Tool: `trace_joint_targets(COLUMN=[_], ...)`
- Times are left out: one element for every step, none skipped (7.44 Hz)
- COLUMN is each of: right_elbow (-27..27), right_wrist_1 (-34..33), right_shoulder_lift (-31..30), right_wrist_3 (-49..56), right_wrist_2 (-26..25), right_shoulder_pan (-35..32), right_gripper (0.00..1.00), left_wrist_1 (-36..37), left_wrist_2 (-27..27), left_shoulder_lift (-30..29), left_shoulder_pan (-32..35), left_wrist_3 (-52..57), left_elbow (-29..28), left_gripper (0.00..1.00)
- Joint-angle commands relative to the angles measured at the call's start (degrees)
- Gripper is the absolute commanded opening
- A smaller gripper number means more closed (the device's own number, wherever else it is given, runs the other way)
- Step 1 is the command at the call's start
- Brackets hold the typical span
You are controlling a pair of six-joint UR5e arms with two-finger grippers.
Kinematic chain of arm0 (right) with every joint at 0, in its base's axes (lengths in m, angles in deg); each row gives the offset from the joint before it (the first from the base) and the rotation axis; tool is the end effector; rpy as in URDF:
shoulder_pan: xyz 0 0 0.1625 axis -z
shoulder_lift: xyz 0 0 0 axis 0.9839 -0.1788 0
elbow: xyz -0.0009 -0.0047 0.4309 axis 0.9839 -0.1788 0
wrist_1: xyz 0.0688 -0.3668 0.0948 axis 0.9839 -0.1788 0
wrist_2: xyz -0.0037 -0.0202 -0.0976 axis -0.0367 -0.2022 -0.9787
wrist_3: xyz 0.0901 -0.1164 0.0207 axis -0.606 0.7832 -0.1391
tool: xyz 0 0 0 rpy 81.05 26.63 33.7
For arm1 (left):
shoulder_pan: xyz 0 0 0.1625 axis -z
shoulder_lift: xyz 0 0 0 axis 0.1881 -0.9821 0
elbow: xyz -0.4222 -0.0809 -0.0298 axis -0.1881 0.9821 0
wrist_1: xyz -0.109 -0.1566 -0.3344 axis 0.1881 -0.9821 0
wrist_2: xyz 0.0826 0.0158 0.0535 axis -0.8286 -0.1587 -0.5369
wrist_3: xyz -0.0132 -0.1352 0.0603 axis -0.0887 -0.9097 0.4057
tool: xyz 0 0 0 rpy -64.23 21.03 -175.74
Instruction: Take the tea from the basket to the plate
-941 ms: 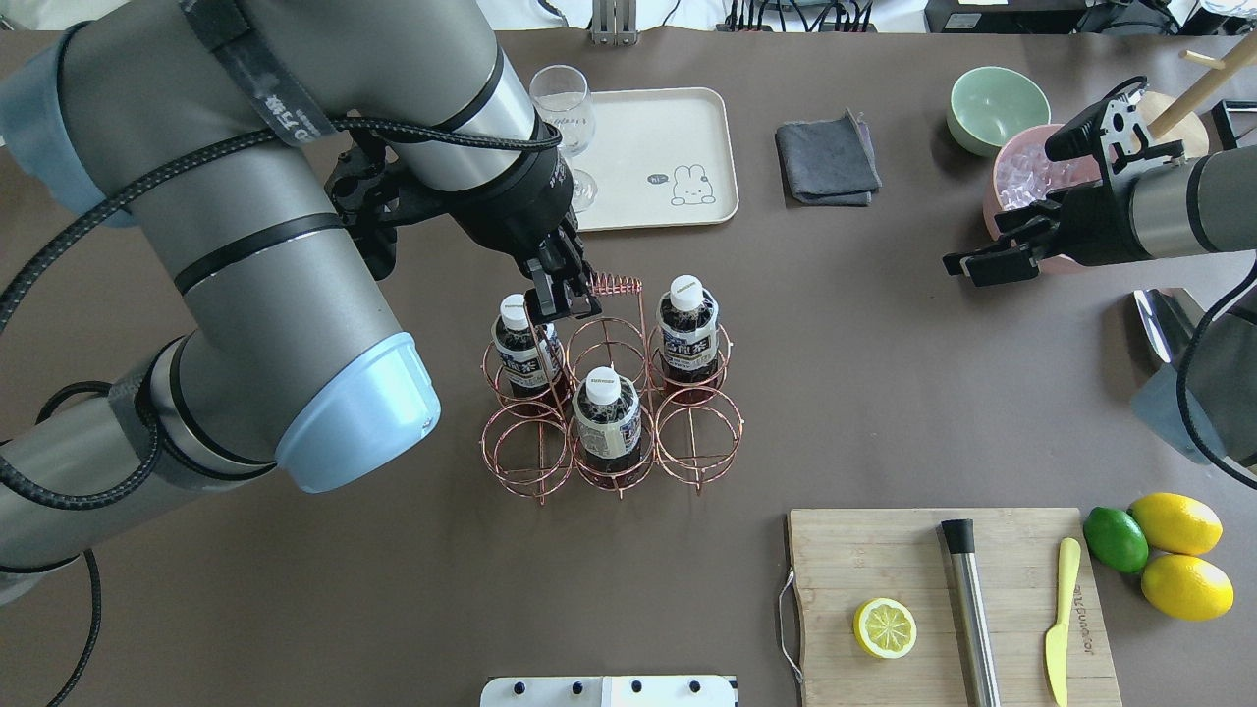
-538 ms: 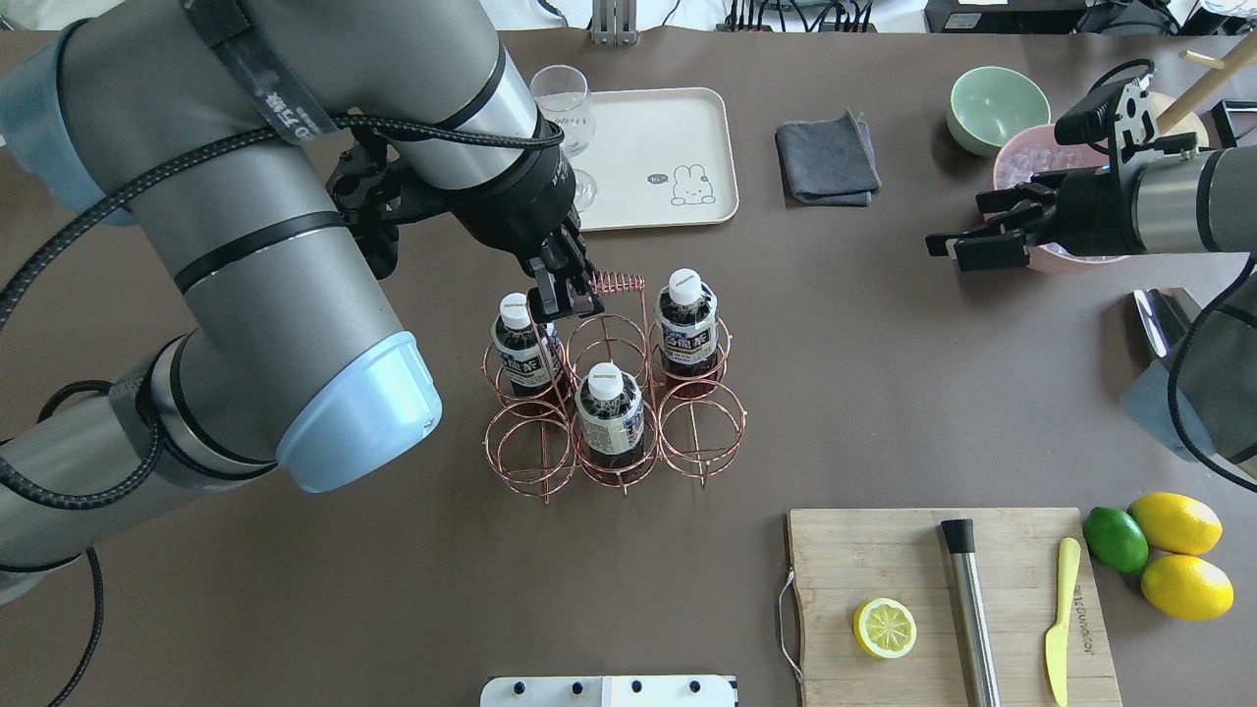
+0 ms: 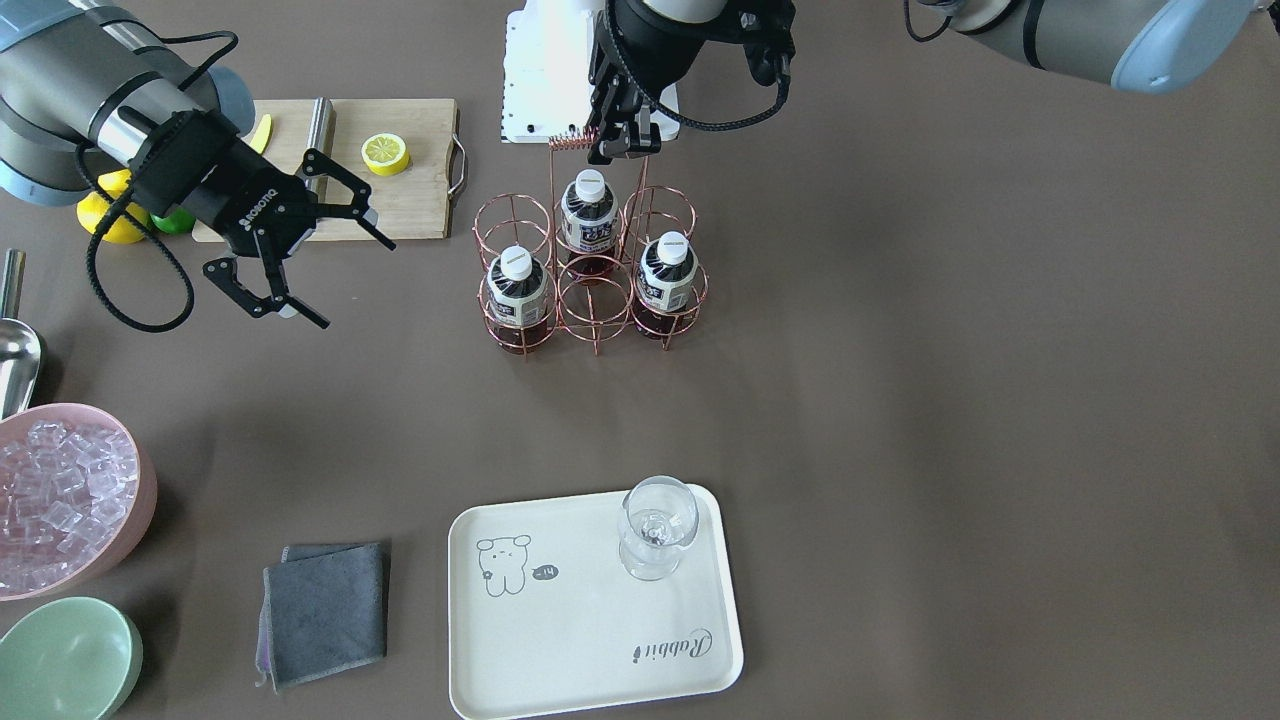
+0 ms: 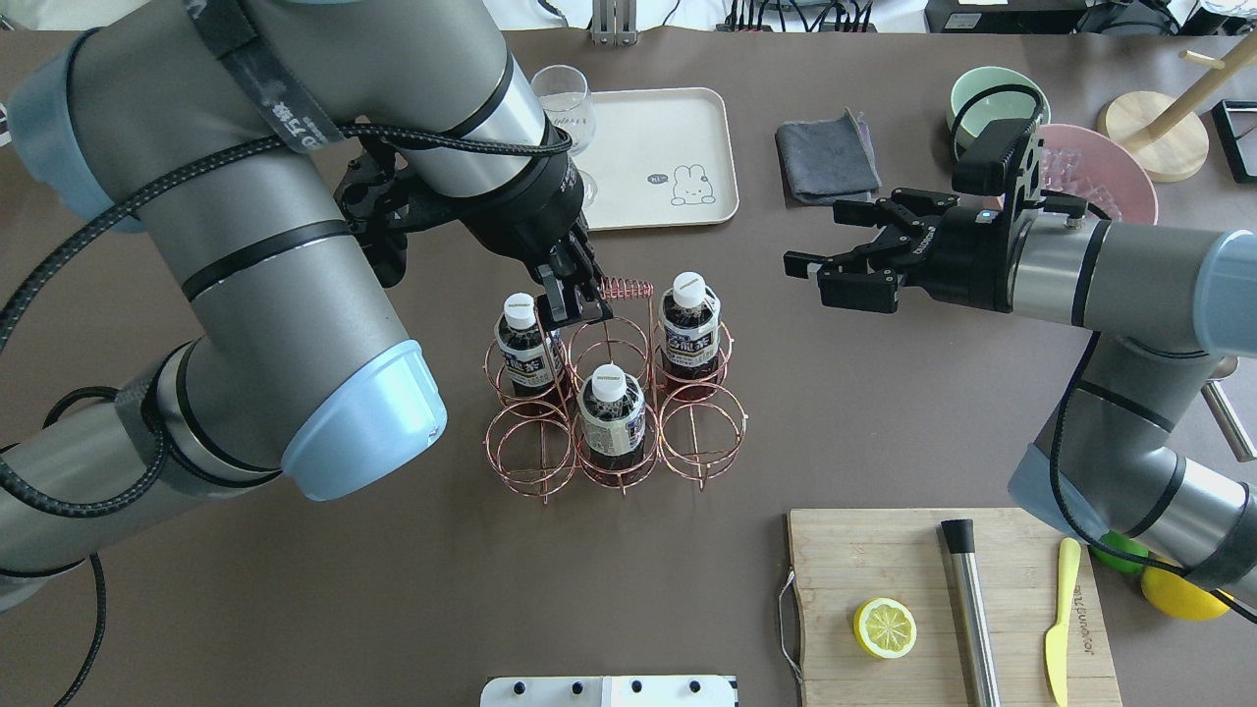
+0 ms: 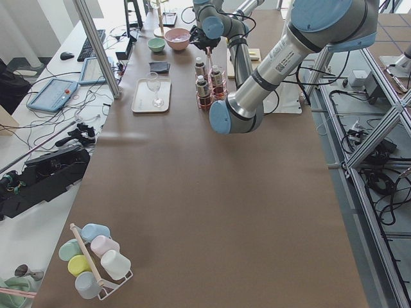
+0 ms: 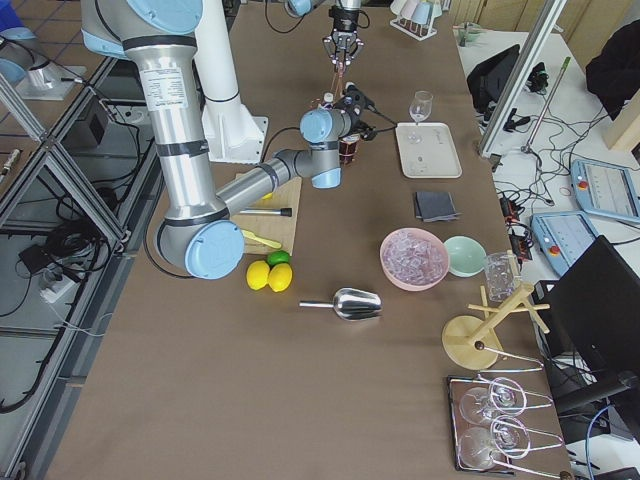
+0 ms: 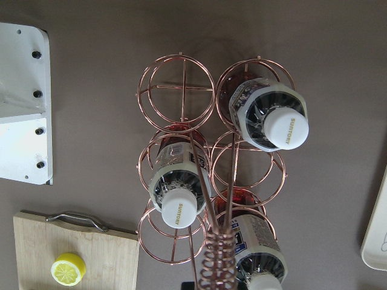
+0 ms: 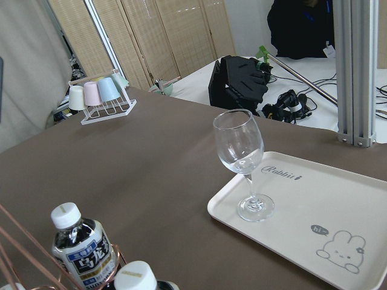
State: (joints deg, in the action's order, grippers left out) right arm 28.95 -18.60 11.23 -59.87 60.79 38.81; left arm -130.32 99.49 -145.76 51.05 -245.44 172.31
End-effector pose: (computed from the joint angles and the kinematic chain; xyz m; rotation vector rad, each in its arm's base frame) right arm -0.3449 -0.4294 0.3090 1.0964 -1.3575 -0.2972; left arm 0.4415 -0.4273 0.0719 -0.9857 0.7648 -1.5064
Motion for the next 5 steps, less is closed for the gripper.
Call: trace_joint_targets(right_elbow=[2.0, 1.6, 1.2, 1.1, 1.1], right_wrist_1=[3.8, 4.3, 4.3, 4.3, 4.1], right_shoulder_lift=[-0.3, -0.4, -0.1, -0.1, 0.0], right_wrist_3=[0.1, 0.7, 1.0, 1.7, 3.5], right_wrist_2=[-7.9, -11.6, -12.2, -12.2, -12.9], right_shoulder_pan=[8.1, 11.1, 11.7, 11.7, 11.7], right_gripper=[1.00, 0.99, 0.99, 0.98, 0.95], left_wrist_1=[-0.1, -0.1, -0.1, -0.1, -0.1], left_wrist_2=[0.0, 0.0, 0.0, -0.2, -0.2], left_shoulder_lift=[0.0, 0.1, 0.2, 0.5, 0.8], left_shoulder_pan=[0.0, 0.0, 0.0, 0.0, 0.0], left_wrist_3=[-0.1, -0.1, -0.1, 0.0, 0.0], left_elbow=[0.2, 0.2, 0.3, 1.0, 1.5], left_gripper=[0.00, 0.00, 0.00, 0.00, 0.00])
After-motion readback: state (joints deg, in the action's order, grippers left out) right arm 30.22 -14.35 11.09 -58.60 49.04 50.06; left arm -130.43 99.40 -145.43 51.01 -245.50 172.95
